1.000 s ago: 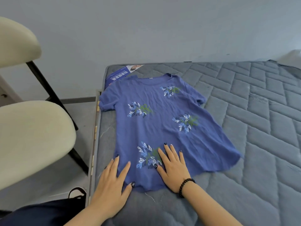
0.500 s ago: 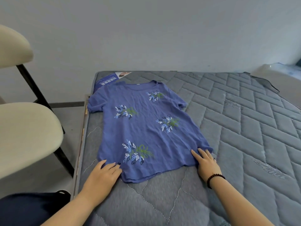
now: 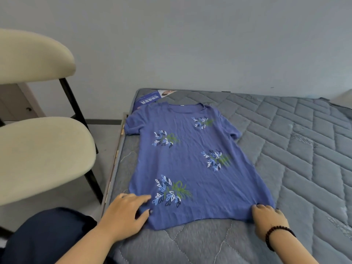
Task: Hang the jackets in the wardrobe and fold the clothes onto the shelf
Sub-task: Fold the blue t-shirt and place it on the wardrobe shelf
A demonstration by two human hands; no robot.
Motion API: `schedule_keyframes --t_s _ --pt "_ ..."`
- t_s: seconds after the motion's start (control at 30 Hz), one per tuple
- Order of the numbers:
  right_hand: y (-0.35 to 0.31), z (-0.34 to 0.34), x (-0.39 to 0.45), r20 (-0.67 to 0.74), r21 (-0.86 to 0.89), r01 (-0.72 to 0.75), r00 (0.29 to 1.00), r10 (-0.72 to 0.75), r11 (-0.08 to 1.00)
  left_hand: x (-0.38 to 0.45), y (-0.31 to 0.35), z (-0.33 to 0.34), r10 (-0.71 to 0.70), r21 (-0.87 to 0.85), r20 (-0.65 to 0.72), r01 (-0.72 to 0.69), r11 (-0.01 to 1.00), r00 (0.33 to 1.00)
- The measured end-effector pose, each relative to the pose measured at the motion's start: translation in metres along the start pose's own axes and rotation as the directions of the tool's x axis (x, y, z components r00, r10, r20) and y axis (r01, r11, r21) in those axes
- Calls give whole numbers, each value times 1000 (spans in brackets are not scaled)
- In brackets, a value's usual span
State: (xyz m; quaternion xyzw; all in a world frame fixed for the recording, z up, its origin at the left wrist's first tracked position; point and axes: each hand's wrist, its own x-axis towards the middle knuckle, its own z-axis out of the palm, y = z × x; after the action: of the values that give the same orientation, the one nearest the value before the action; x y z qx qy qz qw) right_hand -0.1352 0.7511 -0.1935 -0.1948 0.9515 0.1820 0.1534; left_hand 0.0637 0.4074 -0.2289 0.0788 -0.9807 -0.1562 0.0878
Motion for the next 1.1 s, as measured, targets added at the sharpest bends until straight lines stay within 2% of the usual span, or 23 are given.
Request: schedule_keyframes --t_s 0.07,0.13,0.2,0.27,0.37,0.43,0.47,0.53,0.63,0.7,0.77,0.83,0.9,0.97,1.03,1.1 --pt "-16 -20 2 144 -35 -7 990 13 999 11 2 -1 -200 -233 -37 187 954 979" --pt "-37 -45 6 175 -44 27 984 -19 999 30 2 -2 -420 -494 -43 346 798 906" --pt "-63 -71 18 85 -9 86 993 -85 996 51 -3 -3 -598 -664 -17 438 606 801" --pt "-94 -97 36 -10 55 152 988 -151 987 71 -14 -4 -707 -784 43 462 414 706" --pt "-145 -132 72 -113 199 238 969 -219 951 101 -35 3 -799 -913 152 392 112 582" --pt "-177 -155 103 -148 303 290 955 -256 908 122 -48 6 -833 -961 239 243 -130 499" --pt "-193 -167 121 -160 354 310 950 -270 882 134 -56 6 -834 -961 276 166 -223 478" --pt "-226 -192 159 -189 461 339 941 -282 820 159 -75 6 -825 -947 314 92 -308 470" --pt "-283 -230 220 -271 504 406 912 -307 762 194 -109 6 -825 -926 355 44 -375 440" --pt "-321 -253 258 -325 515 446 892 -314 732 217 -127 5 -827 -926 363 65 -372 429" --pt "-356 -272 291 -366 513 481 872 -326 711 235 -136 3 -840 -944 330 167 -285 431" --pt "-386 -286 319 -373 473 507 856 -358 721 248 -143 2 -863 -945 255 304 -125 436" --pt "-412 -293 337 -308 362 539 839 -448 760 256 -151 3 -864 -928 214 371 -34 455" --pt "-431 -294 347 -156 128 593 803 -575 795 259 -158 6 -858 -927 194 375 -1 476" --pt "-442 -297 348 -4 -97 628 776 -631 772 260 -161 11 -859 -931 174 365 15 481" --pt "-446 -300 347 104 -139 648 761 -640 748 259 -160 17 -872 -935 142 352 37 468"
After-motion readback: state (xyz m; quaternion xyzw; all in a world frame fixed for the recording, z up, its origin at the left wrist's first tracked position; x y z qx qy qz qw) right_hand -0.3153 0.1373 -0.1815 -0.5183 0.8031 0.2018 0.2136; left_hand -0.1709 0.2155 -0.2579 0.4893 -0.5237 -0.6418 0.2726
